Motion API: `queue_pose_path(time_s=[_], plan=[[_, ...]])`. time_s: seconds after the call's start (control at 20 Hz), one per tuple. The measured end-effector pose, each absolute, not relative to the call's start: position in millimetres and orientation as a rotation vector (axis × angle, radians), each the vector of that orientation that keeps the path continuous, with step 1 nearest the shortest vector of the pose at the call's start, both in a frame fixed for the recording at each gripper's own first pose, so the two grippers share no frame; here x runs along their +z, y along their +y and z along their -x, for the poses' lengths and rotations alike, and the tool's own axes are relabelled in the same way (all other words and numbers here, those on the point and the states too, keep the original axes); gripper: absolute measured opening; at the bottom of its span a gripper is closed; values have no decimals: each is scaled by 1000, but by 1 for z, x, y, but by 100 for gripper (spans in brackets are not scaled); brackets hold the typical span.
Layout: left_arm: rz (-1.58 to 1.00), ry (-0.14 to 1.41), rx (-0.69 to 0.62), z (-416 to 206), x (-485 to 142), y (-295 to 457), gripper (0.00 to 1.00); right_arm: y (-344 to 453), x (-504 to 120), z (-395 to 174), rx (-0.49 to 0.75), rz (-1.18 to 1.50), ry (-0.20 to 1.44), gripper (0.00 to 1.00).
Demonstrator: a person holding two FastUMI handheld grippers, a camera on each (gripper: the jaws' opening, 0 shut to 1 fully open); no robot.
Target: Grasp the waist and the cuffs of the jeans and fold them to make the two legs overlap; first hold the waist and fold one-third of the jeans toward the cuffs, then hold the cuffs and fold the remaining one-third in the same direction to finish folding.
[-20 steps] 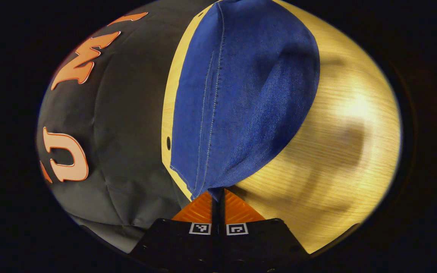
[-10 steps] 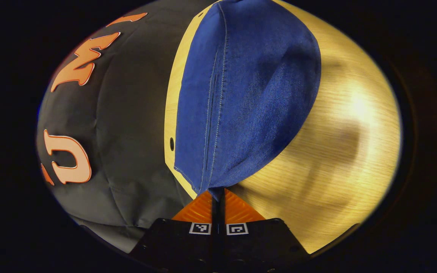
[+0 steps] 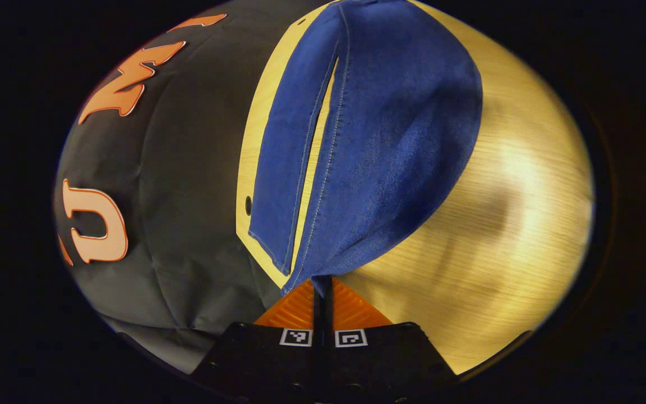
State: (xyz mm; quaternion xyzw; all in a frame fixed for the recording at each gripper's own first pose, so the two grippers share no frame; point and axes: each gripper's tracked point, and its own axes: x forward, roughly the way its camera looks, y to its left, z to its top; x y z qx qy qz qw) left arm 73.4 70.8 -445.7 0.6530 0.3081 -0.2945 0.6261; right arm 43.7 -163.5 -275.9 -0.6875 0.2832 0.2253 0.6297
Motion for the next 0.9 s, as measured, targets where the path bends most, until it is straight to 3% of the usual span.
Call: queue_pose_path(time_s=[0.45, 0.55, 0.9], plan=[[-1362, 1025, -867, -74, -461, 91, 1, -184, -231, 52, 629, 1386, 878, 6], [-1307, 1035, -853, -91, -460, 79, 1, -178, -207, 43, 590, 1221, 877, 0], [-1322, 1064, -920, -239, -438, 44, 1, -173, -174, -21, 575, 1043, 917, 0]])
